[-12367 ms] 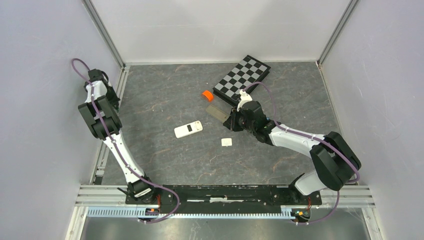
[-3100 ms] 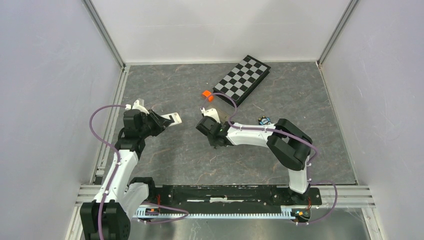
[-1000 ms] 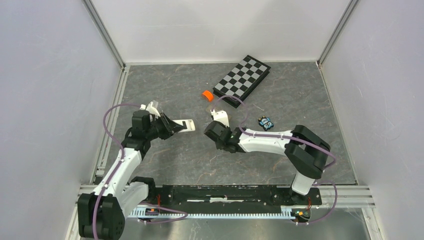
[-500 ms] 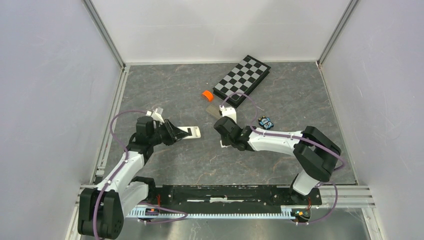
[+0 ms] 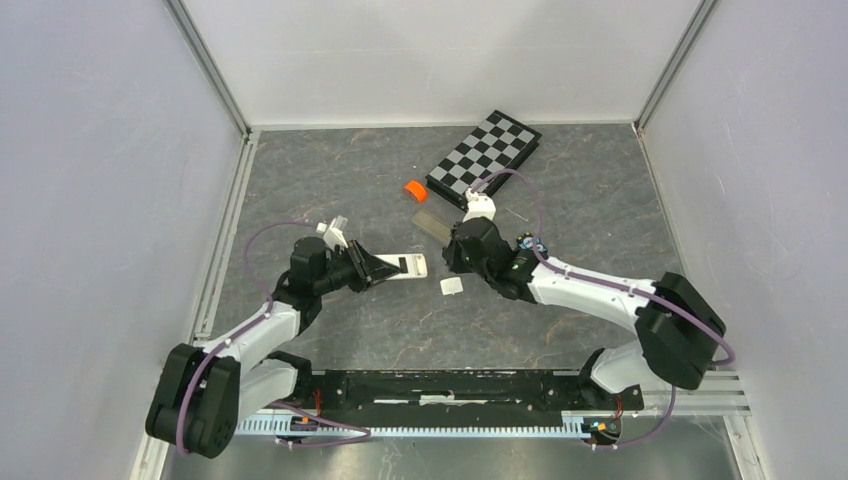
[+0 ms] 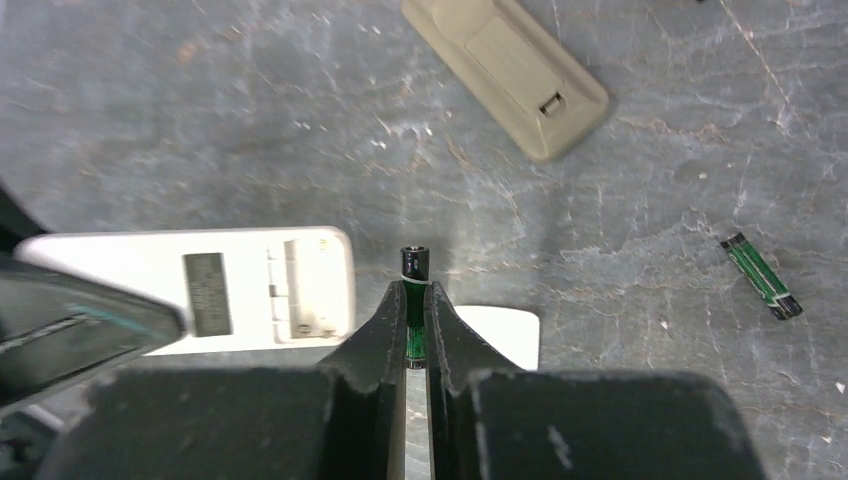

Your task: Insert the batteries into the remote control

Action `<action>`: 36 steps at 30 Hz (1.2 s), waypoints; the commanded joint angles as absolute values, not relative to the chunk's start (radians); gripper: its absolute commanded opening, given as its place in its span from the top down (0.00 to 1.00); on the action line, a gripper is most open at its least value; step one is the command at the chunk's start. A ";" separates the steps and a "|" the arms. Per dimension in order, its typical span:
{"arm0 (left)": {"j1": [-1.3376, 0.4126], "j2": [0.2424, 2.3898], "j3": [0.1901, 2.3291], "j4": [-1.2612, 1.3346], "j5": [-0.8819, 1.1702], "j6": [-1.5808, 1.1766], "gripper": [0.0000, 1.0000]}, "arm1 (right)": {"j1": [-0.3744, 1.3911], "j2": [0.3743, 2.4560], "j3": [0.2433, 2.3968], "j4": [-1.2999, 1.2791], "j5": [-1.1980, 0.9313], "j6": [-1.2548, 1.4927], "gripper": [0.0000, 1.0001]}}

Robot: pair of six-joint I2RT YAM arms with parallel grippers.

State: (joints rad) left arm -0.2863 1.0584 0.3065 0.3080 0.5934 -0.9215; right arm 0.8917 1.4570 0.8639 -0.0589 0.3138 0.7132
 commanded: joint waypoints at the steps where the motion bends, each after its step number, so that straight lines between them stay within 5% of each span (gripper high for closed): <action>1: -0.315 1.108 0.324 0.546 0.600 -1.024 0.98 | 0.884 1.377 0.836 0.058 0.301 0.749 0.95; 10: -0.321 1.199 0.290 0.749 0.656 -1.184 0.98 | 0.881 1.362 0.784 0.197 0.223 0.784 0.96; 36: -0.324 1.203 0.299 0.820 0.701 -1.265 0.98 | 0.876 1.369 0.679 0.428 0.272 0.770 1.00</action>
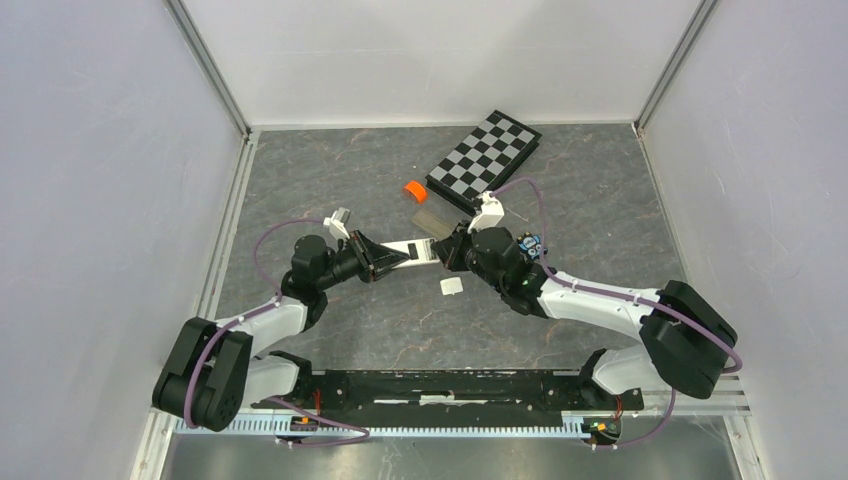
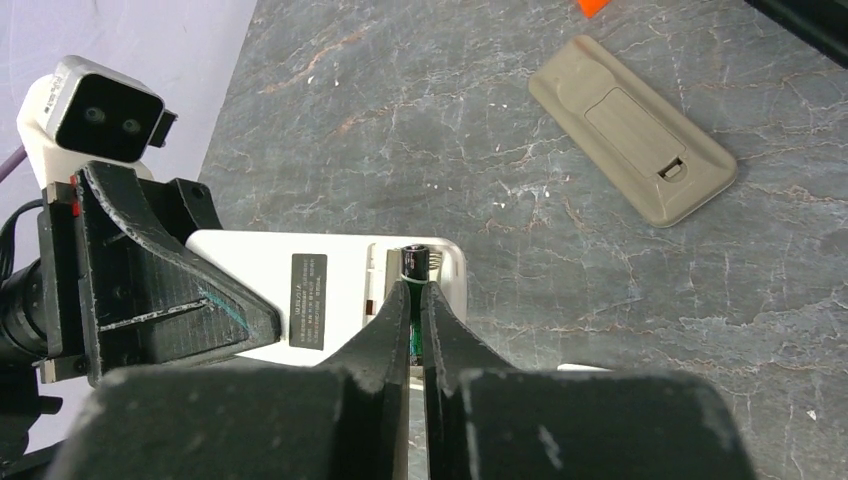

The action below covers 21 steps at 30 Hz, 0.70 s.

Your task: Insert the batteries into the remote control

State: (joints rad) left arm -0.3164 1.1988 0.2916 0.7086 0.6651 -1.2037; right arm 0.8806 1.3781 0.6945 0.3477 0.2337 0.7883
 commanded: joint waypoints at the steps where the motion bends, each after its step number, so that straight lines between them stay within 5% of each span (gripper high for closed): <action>1: -0.325 1.206 0.298 0.833 0.705 -1.271 0.98 | 0.876 1.370 0.674 0.436 0.273 0.771 1.00; 21: -0.333 1.215 0.295 0.886 0.708 -1.302 0.98 | 0.876 1.405 0.675 0.461 0.251 0.801 0.98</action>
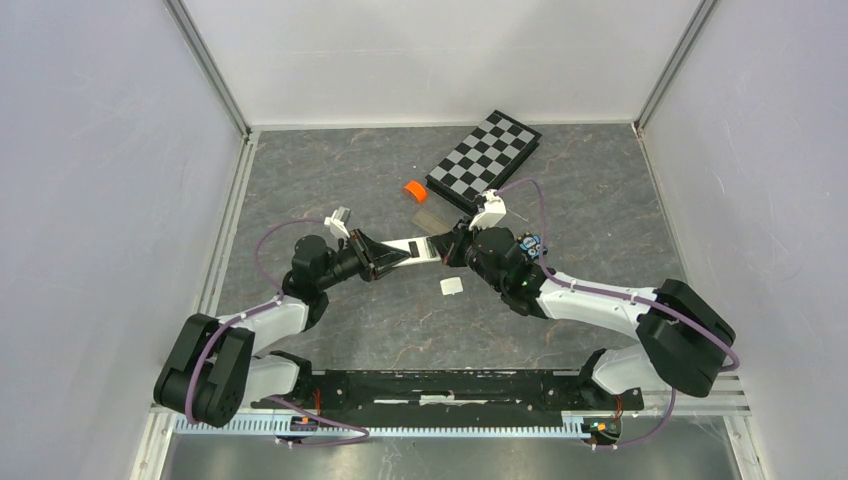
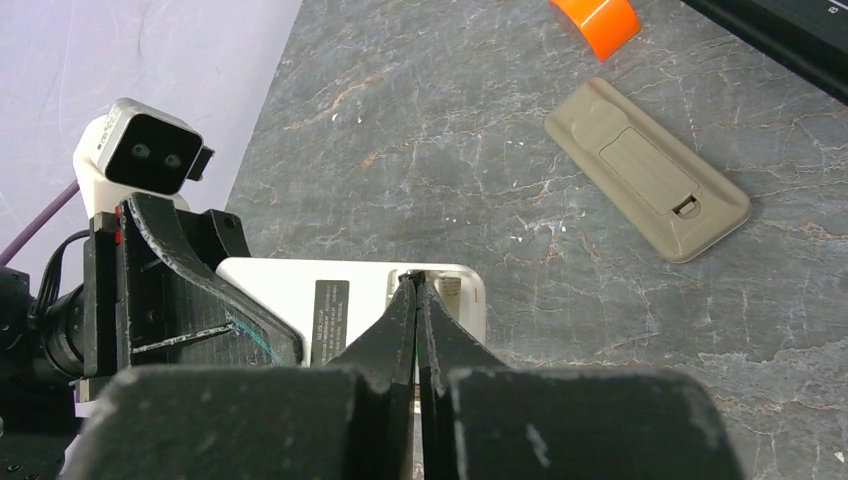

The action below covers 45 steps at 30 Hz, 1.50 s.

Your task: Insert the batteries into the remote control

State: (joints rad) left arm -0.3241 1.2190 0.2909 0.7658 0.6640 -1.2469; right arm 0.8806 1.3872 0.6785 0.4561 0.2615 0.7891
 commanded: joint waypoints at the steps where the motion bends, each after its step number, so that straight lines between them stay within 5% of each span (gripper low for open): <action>1: -0.334 1.215 0.295 0.897 0.708 -1.308 0.98 | 0.876 1.402 0.674 0.459 0.249 0.801 0.96; 7: -0.334 1.226 0.287 0.951 0.704 -1.340 0.98 | 0.876 1.371 0.667 0.418 0.253 0.786 0.71; 10: -0.333 1.231 0.286 0.969 0.703 -1.350 0.98 | 0.875 1.360 0.667 0.403 0.247 0.775 0.67; 20: -0.334 1.241 0.279 1.036 0.725 -1.384 0.98 | 0.870 1.360 0.676 0.424 0.268 0.770 0.87; 45: -0.335 1.320 0.281 1.299 0.699 -1.626 0.98 | 0.867 1.379 0.686 0.600 0.374 0.798 0.89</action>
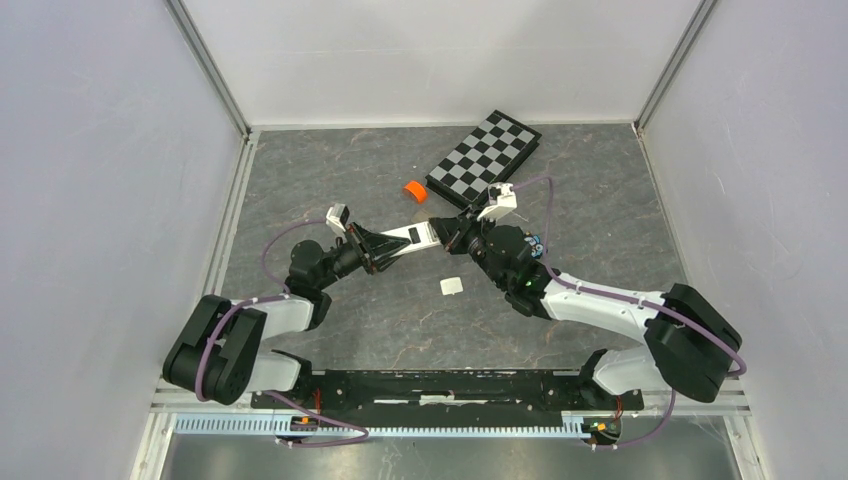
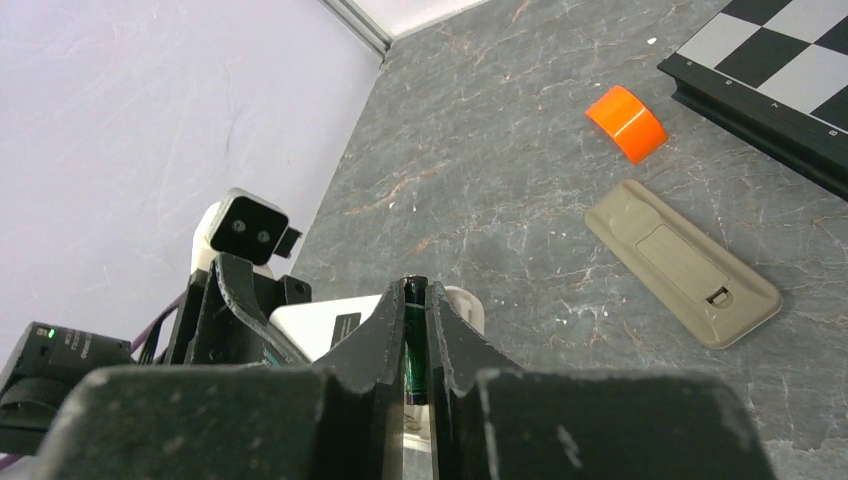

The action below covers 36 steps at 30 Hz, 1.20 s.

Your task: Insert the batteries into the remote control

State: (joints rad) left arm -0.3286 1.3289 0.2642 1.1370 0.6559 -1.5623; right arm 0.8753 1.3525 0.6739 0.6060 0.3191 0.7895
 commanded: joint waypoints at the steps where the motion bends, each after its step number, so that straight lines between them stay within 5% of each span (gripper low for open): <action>1: -0.335 1.320 0.281 1.300 0.699 -1.628 0.98 | 0.868 1.384 0.687 0.602 0.375 0.803 0.89; 25: -0.335 1.370 0.292 1.394 0.674 -1.664 0.98 | 0.907 1.407 0.705 0.520 0.367 0.851 0.76; 36: -0.335 1.368 0.278 1.335 0.674 -1.519 0.98 | 0.900 1.315 0.811 0.367 0.377 0.754 0.44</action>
State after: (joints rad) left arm -0.3290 1.3834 0.2642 1.2083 0.6567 -1.5906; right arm 0.9016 1.3575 0.7563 0.4965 0.3664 0.8120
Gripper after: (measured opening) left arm 0.275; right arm 0.514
